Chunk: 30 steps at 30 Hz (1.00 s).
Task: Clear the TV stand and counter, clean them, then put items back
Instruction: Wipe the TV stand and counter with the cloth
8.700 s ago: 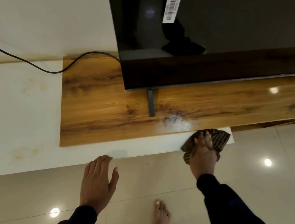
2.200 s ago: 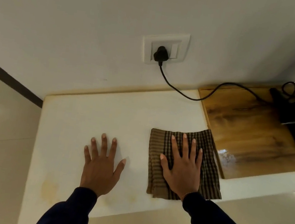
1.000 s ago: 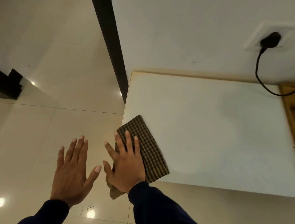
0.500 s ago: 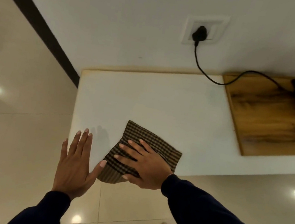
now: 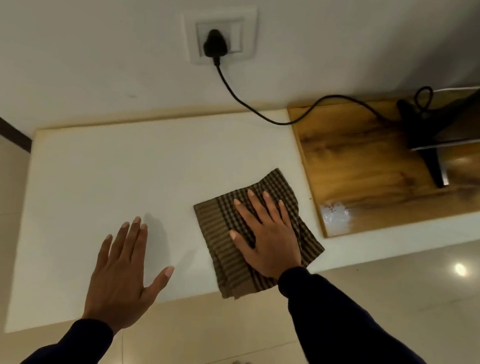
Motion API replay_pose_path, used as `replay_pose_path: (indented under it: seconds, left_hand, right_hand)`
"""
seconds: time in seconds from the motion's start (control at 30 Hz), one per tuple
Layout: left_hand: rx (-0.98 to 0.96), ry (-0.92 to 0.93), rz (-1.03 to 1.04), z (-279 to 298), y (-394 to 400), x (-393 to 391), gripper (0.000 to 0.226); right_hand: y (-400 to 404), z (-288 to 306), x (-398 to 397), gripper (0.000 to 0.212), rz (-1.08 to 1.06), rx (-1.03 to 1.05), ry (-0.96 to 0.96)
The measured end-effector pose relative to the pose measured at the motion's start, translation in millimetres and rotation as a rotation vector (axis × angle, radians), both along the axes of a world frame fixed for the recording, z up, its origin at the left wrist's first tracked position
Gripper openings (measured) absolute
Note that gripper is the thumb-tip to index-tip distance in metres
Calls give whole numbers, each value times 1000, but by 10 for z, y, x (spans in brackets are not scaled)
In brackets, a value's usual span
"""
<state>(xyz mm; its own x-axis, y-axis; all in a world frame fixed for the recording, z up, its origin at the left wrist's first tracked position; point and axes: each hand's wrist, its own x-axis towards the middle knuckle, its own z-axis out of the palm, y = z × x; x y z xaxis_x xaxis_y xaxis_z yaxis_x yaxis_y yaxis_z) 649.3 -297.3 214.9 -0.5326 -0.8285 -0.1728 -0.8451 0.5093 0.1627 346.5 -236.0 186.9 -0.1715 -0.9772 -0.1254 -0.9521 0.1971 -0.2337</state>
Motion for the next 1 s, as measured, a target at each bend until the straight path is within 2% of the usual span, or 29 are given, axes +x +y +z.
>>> replay_pose_path:
  seconds: [0.17, 0.27, 0.37, 0.6, 0.73, 0.8, 1.0]
  left_hand:
    - [0, -52, -7, -2, -65, -148, 95]
    - [-8, -78, -17, 14, -135, -214, 95]
    - [-15, -82, -22, 28, -166, -297, 95]
    - [-17, -75, -73, -17, -239, -551, 93]
    - [-40, -45, -97, -42, -381, -686, 91]
    - [-58, -30, -110, -44, -478, -702, 90]
    - [-86, -45, -161, -14, -716, -643, 90]
  right_hand:
    - [213, -21, 182, 70, -393, -19, 11]
    - [337, -56, 319, 69, -453, -19, 19]
    - [317, -60, 198, 69, -327, 7, 17]
    - [-179, -52, -388, 65, 325, 5, 67]
    - [-612, -90, -584, 66, 546, -36, 96]
    - [-842, -111, -573, 66, 539, -55, 86]
    - [-1627, -61, -587, 66, 196, -23, 6]
